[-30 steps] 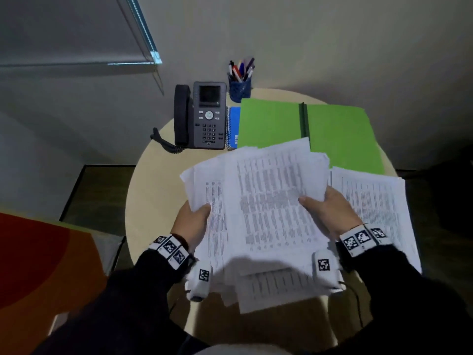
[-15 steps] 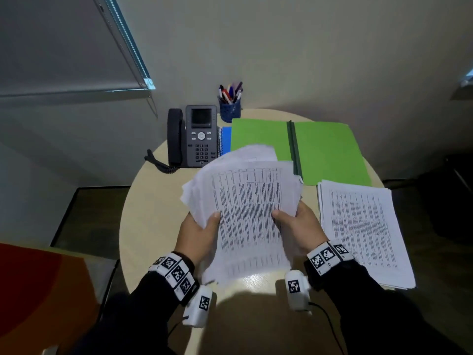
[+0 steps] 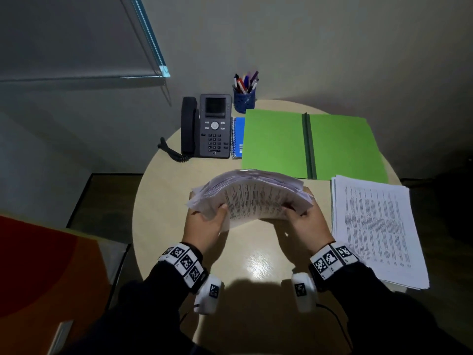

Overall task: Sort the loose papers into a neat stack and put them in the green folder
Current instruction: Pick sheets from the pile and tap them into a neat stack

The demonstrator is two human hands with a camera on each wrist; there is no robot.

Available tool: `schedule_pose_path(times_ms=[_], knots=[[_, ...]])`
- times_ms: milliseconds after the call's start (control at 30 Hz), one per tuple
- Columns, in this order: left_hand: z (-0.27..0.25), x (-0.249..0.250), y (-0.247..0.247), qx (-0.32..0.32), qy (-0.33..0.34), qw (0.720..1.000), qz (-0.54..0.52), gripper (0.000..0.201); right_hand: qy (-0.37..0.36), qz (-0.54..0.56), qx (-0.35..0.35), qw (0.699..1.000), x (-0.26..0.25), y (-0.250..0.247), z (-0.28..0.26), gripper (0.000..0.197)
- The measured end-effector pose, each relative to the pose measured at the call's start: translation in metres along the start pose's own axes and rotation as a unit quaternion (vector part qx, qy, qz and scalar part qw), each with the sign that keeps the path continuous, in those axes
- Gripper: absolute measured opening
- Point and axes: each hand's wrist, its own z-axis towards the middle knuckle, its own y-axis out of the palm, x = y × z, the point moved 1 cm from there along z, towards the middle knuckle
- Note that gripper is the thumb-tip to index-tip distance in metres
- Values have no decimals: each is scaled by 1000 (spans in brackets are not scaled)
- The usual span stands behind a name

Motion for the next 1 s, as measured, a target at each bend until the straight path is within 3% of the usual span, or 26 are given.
schedule_pose_path(times_ms=[167,267,367,400,533,700,833,1000], knots=[[-7,9,12,-43,8,998,-52,41,-7,-9,13,1000,-2,1,1,43],[1,8,3,-33,5,998,-56,41,-20,-15,26,999,-4,-7,5,45],[-3,14,12,-58,-24,996,-60,76,-9,-7,28,1000,-7,3,3,38],[-6,15,16,-67,-36,994,-79,78,-3,-7,26,1000,-5,7,2,38],[-4,12,18,-36,-12,996,-82,49,-10,-12,39,999,3,3,-1,40],[-11,8,20,-9,-16,993,-119,46,-2,-5,13,1000,-2,6,-5,37],[-12,11,14,-9,27,993,-112,46,-17,-33,26,999,1,-1,-5,44],[-25,-12,25,-28,-31,997,-60,60,24,-57,-6,998,17,3,-11,39]])
